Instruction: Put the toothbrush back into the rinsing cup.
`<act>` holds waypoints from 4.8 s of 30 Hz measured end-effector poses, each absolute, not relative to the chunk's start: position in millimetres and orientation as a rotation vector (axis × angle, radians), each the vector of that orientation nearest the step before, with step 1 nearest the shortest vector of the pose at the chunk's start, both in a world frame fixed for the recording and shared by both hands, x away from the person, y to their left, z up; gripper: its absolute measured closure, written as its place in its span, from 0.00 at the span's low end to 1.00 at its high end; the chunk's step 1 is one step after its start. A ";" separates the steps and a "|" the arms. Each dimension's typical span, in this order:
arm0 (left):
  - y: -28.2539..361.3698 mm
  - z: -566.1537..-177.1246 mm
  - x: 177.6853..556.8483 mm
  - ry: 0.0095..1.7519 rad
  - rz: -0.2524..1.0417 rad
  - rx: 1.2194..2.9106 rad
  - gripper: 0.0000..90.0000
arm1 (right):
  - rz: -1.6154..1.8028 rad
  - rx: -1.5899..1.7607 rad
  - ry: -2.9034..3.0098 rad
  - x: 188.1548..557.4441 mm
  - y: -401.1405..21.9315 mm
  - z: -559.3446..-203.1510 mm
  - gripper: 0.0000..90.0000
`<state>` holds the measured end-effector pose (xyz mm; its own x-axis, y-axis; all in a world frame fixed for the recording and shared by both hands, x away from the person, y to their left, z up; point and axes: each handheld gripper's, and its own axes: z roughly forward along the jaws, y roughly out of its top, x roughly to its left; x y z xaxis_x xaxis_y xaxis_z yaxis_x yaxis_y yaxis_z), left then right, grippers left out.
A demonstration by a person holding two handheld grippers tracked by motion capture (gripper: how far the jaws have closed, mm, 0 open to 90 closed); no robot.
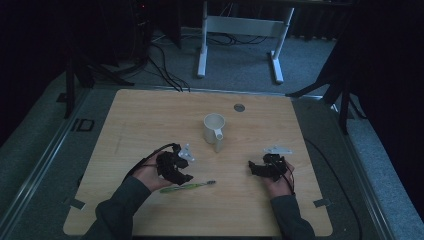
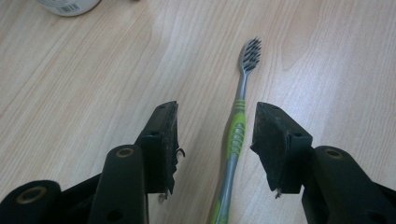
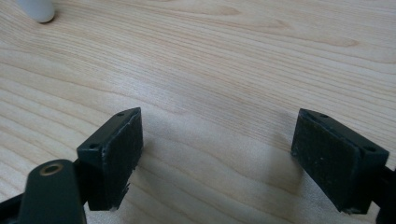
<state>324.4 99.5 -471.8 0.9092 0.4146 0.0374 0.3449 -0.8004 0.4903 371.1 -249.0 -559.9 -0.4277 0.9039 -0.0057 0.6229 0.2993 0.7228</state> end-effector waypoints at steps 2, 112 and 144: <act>98.5 -472.6 324.7 0.543 0.185 2.594 0.57 | 0.918 1.363 2.159 371.1 -249.0 -559.9 0.18; 53.4 -516.7 323.9 0.448 0.129 2.977 0.87 | 0.919 1.362 2.162 371.4 -248.9 -559.9 0.18; 82.3 -479.0 336.2 0.636 0.239 2.685 0.88 | 0.919 1.362 2.162 371.4 -248.9 -559.9 0.18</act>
